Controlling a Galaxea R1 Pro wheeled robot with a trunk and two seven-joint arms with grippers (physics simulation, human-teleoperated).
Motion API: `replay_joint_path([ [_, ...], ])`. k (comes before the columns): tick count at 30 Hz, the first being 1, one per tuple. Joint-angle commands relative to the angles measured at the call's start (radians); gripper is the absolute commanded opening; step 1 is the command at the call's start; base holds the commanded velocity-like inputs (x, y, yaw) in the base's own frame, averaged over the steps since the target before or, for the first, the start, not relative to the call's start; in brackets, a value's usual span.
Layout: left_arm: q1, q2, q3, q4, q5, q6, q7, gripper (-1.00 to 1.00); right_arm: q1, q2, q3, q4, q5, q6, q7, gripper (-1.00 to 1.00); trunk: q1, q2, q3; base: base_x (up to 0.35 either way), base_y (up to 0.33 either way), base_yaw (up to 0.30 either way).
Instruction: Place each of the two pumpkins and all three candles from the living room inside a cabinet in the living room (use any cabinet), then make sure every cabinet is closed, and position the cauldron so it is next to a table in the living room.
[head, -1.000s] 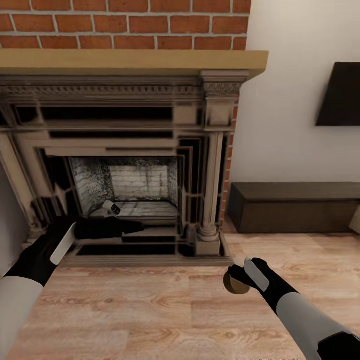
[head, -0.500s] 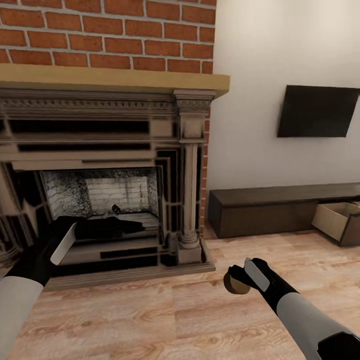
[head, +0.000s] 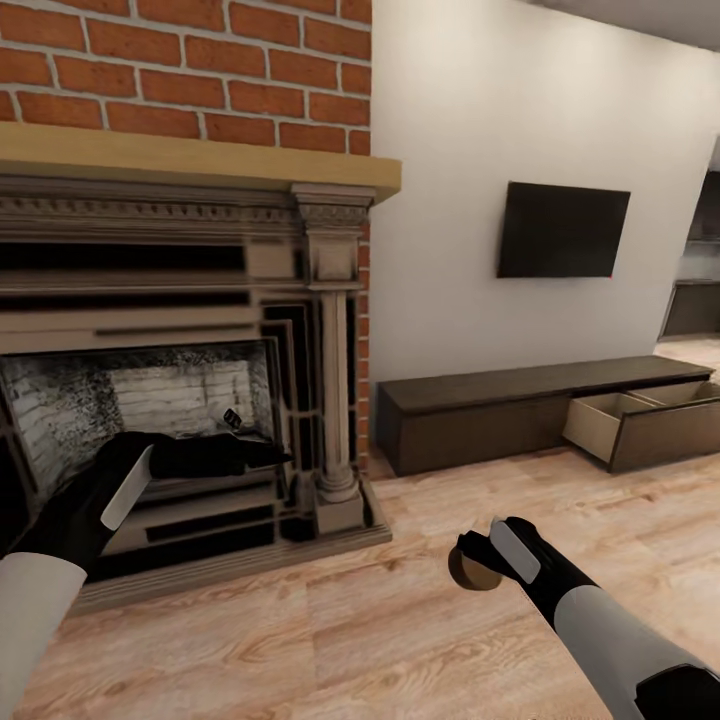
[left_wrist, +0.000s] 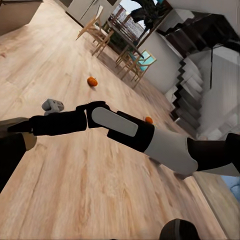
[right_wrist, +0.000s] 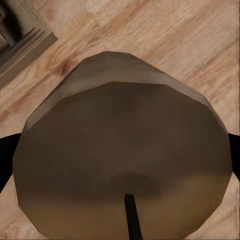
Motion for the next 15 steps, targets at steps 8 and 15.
replay_joint_path([
  [8,-0.001,0.001,-0.003,0.000,0.002,0.009,-0.001,1.00,-0.001,-0.001,0.007,-0.001,-0.009,0.001,-0.009,-1.00,0.000,-0.001,0.004,0.109,-0.239,-0.277],
  [15,-0.001,0.001,-0.003,0.000,0.002,0.009,0.001,1.00,-0.001,-0.001,0.006,0.000,-0.009,0.001,-0.009,-1.00,0.000,-0.001,0.009,0.117,-0.255,-0.276],
])
